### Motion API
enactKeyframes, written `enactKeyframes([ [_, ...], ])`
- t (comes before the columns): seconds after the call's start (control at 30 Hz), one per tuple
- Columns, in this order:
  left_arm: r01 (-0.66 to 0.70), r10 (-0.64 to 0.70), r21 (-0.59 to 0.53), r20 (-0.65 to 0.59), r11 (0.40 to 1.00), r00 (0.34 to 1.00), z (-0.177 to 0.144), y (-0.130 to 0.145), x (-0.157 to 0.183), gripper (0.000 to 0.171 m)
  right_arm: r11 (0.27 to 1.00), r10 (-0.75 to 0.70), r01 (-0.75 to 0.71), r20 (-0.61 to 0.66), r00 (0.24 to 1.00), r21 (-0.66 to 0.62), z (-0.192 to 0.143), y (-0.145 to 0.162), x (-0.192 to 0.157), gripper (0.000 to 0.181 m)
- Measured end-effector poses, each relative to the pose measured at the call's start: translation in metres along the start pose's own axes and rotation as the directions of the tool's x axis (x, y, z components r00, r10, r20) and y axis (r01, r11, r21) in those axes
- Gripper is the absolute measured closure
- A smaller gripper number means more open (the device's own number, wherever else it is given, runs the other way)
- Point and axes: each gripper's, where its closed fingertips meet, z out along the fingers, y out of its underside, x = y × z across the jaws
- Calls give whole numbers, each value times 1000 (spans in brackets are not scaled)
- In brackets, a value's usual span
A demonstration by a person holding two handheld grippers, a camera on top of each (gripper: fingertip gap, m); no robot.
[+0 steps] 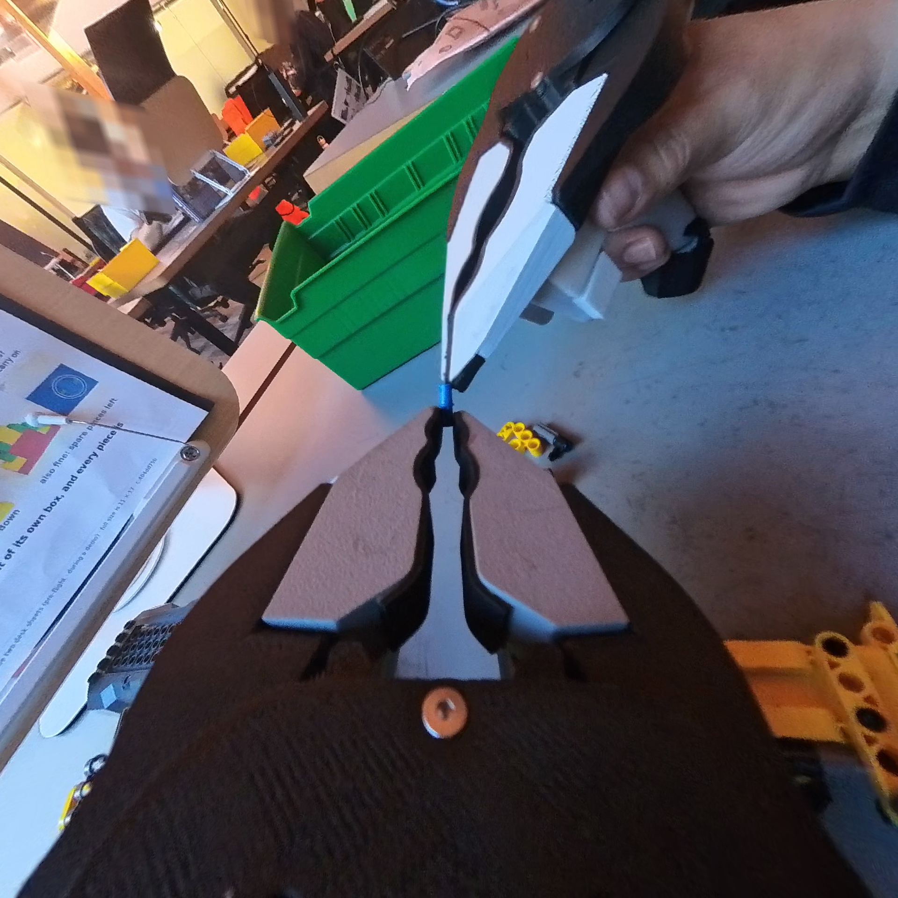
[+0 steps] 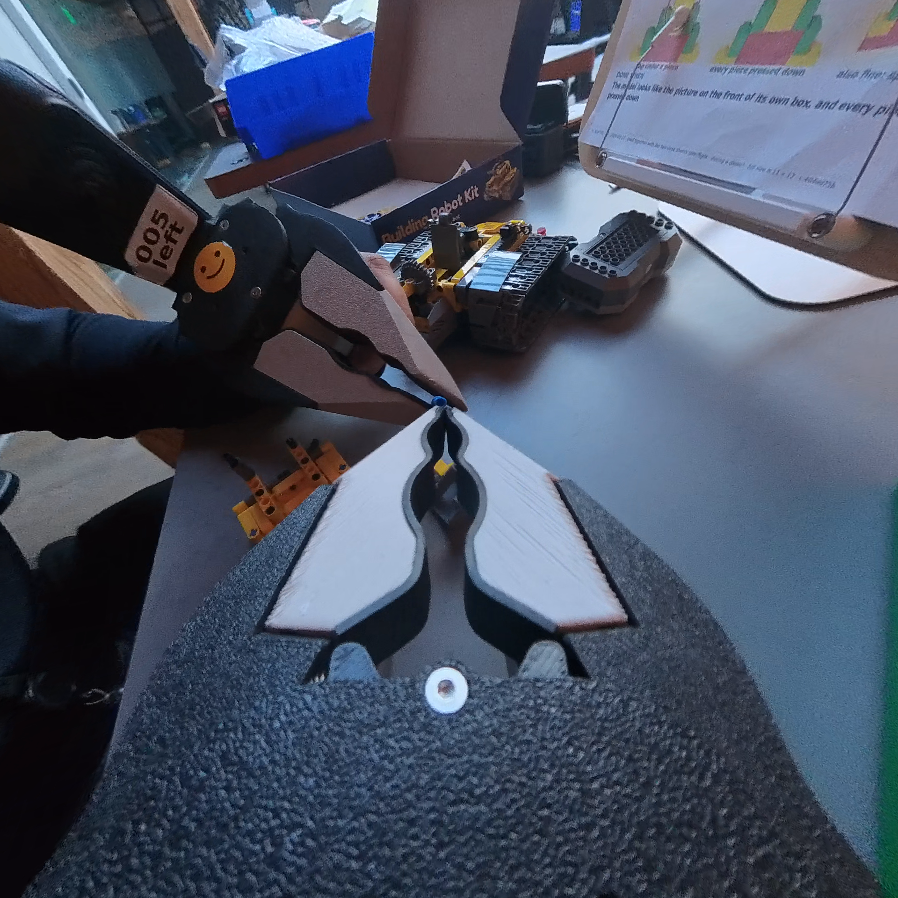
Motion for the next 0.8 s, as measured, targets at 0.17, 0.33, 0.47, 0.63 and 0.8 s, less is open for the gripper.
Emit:
enactKeyframes([
  [0.17, -6, 6, 0, 2, 1000, 1000, 0, 0, 0, 170, 1000, 23, -23, 28, 999, 15, 0, -1, -2, 181],
  [0.33, -25, 25, -1, 7, 1000, 1000, 0, 0, 1, 170, 1000, 0, -1, 44, 999, 17, 2, -2, -7, 180],
  [0.47, -11, 11, -5, 7, 1000, 1000, 1, 0, 0, 170, 1000, -18, 17, 38, 999, 25, 2, -4, -7, 175],
  [0.63, -38, 37, -17, -16, 999, 999, 3, 1, 8, 170, 999, -17, 16, 38, 999, 29, 4, -4, -9, 176],
  [0.8, -48, 48, -34, -9, 998, 999, 5, 3, 9, 170, 999, -53, 53, 19, 998, 2, 5, 0, -8, 181],
])
